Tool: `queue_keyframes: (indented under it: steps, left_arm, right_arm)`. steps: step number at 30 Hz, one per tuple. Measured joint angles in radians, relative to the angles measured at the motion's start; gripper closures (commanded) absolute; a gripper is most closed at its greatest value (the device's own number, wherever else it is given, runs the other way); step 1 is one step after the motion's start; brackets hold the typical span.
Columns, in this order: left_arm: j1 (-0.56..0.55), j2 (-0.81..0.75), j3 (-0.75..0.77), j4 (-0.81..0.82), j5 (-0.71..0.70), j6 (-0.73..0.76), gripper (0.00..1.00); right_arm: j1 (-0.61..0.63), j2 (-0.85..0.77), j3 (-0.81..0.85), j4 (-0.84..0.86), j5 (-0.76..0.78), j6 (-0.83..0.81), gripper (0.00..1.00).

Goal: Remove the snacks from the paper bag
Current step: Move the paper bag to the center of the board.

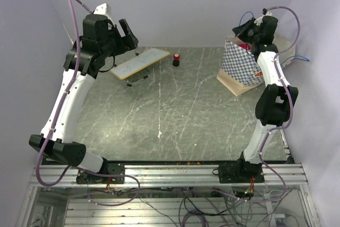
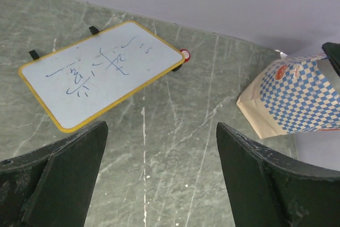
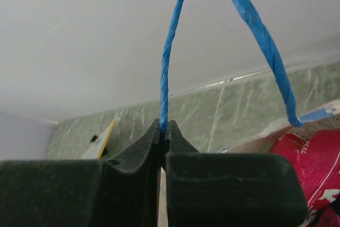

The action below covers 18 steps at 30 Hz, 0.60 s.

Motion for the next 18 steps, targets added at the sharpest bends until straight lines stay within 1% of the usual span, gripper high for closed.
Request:
queue_keyframes:
  steps: [7, 12, 15, 18]
  left_arm:
    - [0.003, -0.023, -0.002, -0.005, 0.055, -0.035, 0.09]
    - [0.003, -0.036, -0.019, -0.017, 0.111, -0.068, 0.09]
    - [0.003, -0.062, -0.048, -0.038, 0.137, -0.079, 0.09]
    - [0.003, -0.087, -0.050, -0.078, 0.160, -0.086, 0.11]
  right_arm:
    - [0.021, -0.172, -0.158, -0.067, -0.077, 0.002, 1.00]
    - [0.040, -0.299, -0.274, -0.130, -0.107, 0.000, 1.00]
    - [0.067, -0.378, -0.335, -0.167, -0.114, -0.007, 1.00]
    - [0.116, -0.431, -0.360, -0.224, -0.103, -0.026, 1.00]
